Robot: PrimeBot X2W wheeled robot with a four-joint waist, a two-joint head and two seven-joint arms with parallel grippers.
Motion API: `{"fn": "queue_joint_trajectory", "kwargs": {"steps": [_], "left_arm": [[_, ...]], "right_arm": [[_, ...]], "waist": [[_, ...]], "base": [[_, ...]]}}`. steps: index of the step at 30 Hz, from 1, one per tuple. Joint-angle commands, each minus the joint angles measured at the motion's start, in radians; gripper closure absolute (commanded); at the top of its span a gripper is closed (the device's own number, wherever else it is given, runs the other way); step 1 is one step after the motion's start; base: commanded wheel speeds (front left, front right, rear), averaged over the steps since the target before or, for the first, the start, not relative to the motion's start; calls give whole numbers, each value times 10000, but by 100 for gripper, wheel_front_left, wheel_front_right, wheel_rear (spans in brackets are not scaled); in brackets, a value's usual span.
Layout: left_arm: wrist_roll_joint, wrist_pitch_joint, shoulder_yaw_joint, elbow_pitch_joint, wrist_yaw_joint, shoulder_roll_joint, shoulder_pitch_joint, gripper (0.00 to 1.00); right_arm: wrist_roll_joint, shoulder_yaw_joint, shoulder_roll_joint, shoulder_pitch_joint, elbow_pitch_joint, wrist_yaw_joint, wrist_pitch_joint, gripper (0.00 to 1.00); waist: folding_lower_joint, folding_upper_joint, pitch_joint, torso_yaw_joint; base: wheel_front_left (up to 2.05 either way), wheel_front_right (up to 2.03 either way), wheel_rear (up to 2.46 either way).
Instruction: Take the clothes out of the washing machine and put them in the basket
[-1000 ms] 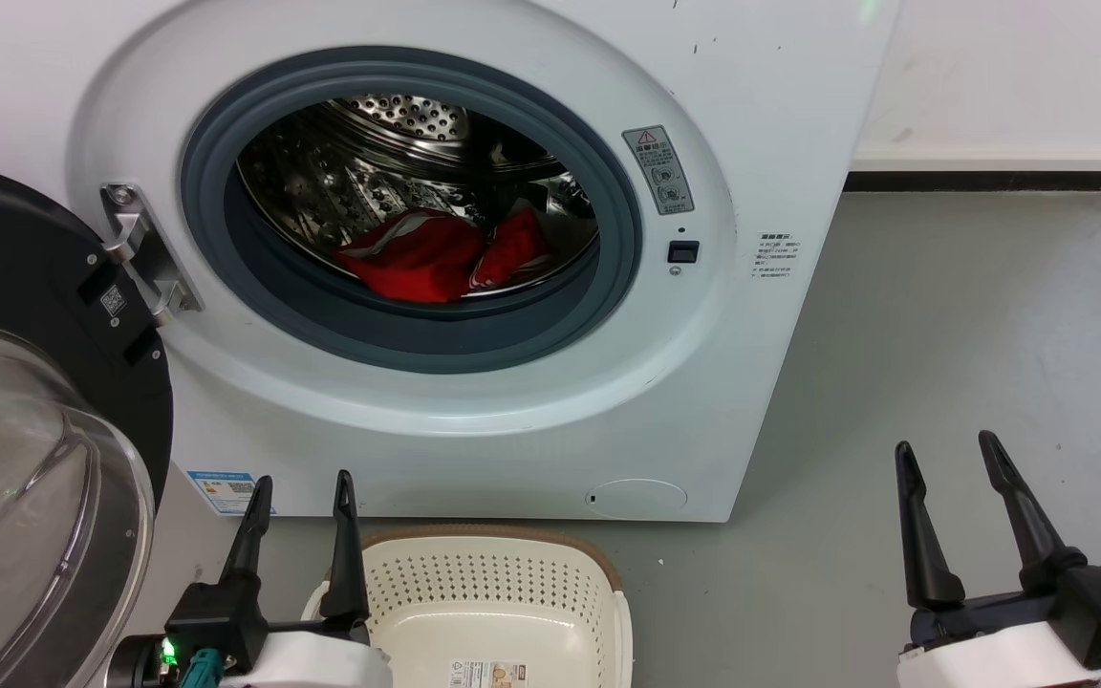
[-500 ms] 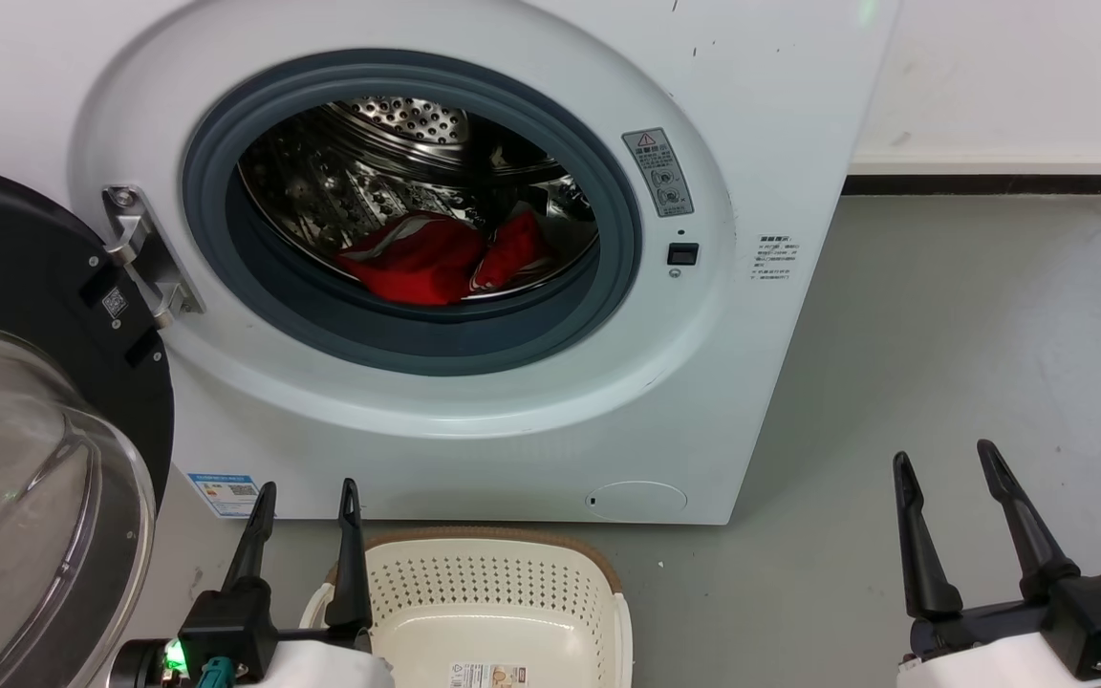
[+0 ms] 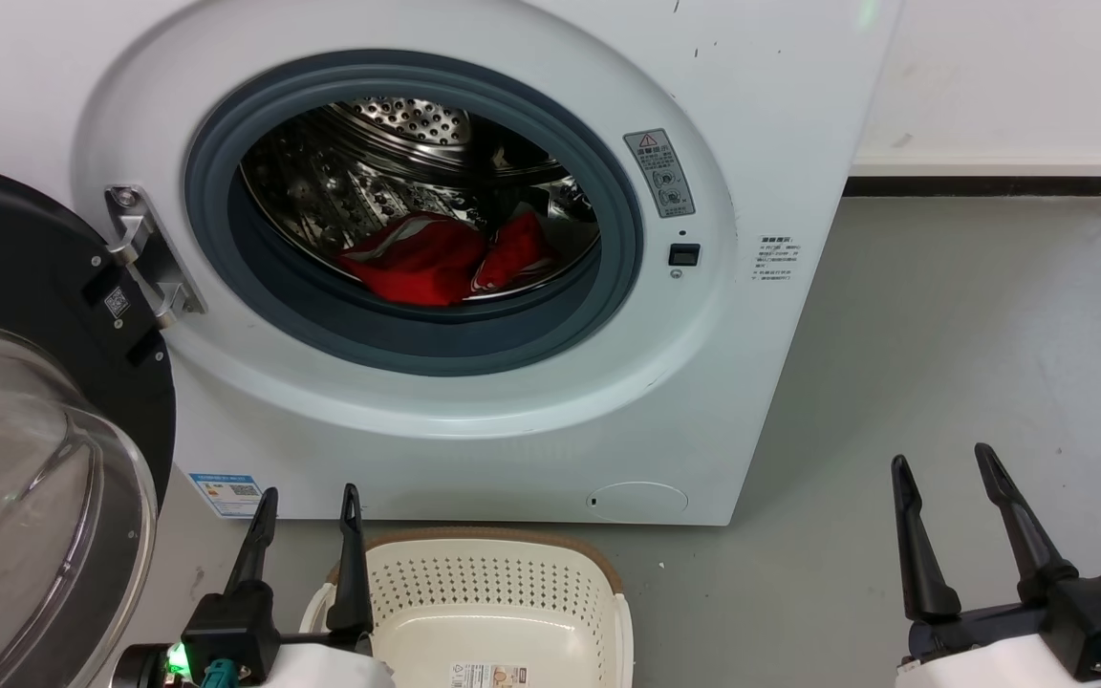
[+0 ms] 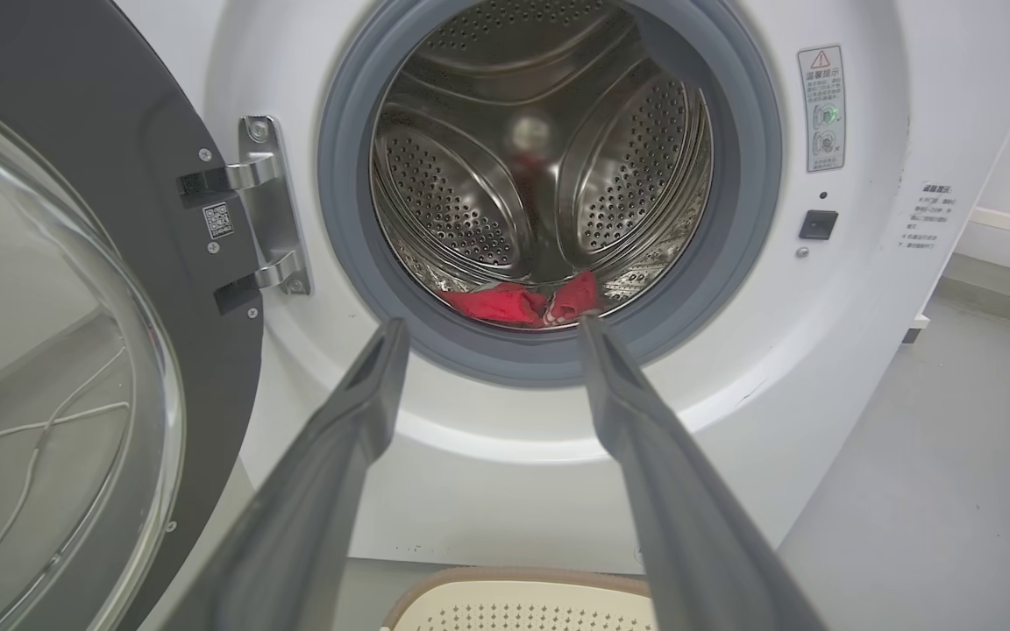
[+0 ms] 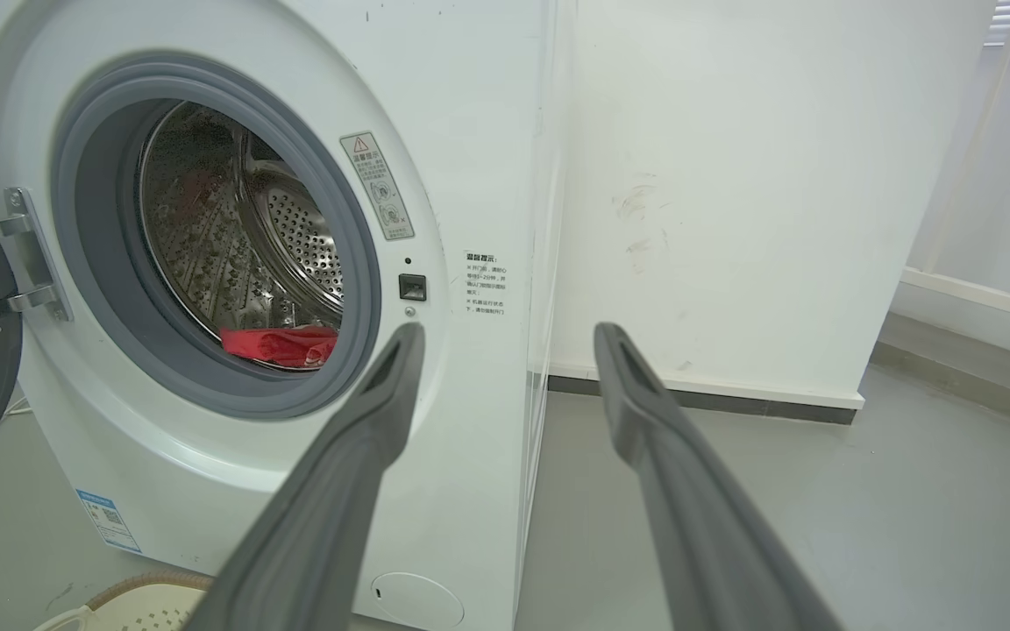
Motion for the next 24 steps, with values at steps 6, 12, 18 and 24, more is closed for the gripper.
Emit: {"fn": "queue_joint_trajectory", "kwargs": {"steps": [6,12,18,24], "left_arm": [[-106,-51,104,315,189,12,-248,0],[215,-42,293,1128,-114,73,-1435,0],[242,-42,740,2404,-398,435,-3528,0],[358,-42,973,3820,-537,928,-5971,0]], "right_arm": [[42,44,34,-73,18,-7,-25,0],[69,137,34,-321,-80,-7,-25,0],[19,172,33,-837,-160,-7,-25,0],[85,212,34,-1422,-291,-7,-25,0]], "waist": [[0,0,100,-72],[0,0,526,-276],[0,0,1396,-685],[0,0,2558,-1170]], "base": [[0,0,0],[0,0,0],[0,0,0],[0,0,0]]}}
